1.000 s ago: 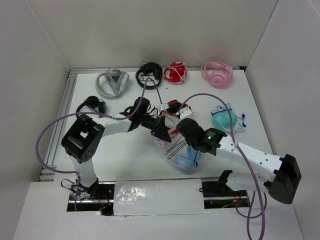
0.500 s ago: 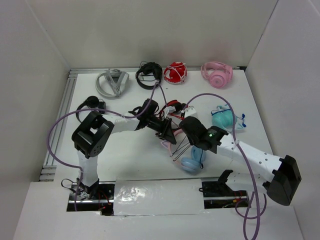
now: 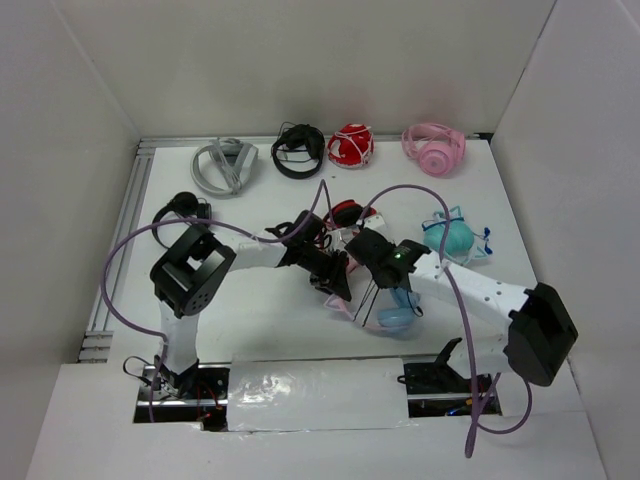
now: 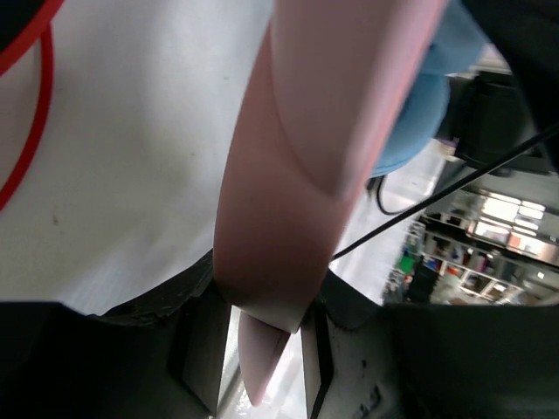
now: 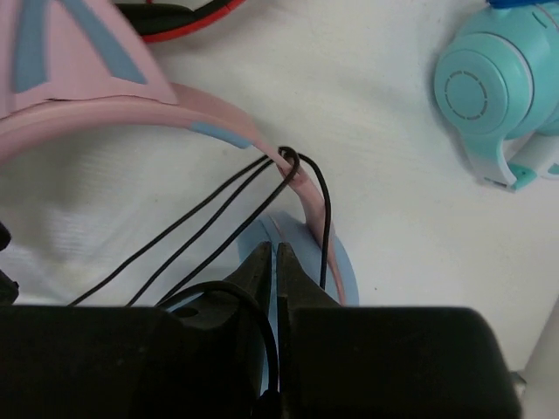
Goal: Wrap the headphones
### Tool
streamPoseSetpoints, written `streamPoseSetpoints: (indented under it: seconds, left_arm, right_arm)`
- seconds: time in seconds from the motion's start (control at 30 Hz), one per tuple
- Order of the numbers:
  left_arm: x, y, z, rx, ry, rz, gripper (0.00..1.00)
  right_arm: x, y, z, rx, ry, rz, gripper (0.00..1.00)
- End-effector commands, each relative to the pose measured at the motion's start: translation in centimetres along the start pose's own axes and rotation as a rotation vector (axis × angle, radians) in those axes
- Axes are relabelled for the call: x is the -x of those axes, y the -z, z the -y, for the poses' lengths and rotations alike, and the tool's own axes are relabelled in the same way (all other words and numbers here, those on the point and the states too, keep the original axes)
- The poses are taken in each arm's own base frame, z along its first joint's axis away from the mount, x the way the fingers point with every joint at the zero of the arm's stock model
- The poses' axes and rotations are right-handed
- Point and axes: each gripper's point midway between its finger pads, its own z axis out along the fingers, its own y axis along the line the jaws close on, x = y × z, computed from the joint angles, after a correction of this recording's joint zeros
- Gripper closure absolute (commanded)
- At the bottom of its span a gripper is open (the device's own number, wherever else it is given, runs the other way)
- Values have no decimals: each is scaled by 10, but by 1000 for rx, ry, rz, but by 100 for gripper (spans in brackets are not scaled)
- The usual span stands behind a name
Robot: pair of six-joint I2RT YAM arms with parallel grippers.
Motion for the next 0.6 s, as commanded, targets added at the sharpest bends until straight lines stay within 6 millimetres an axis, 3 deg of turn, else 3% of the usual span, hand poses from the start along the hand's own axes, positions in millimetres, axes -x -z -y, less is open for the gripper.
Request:
streamPoseSetpoints:
  seconds: [0.0,0.3,0.33,0.43,0.57]
  left_arm:
    - [-7,-1,-11,110,-63,8,70]
    - [-9,4,-14,164,-59,18,53]
    - [-9,3,-13,163,-64,19,56]
    - [-10,0,-2,140,-106,8,97]
    - [-15,-8,16,96,-158,-21,100]
  right_arm:
    - [20,1,20,-129,-45,17,87]
    - [17,-5,18,-152,5,-26,85]
    - [16,-3,17,-150,8,-24,85]
    - [18,5,13,-140,4,-8,85]
    - [21,20,8,-109,-19,18,83]
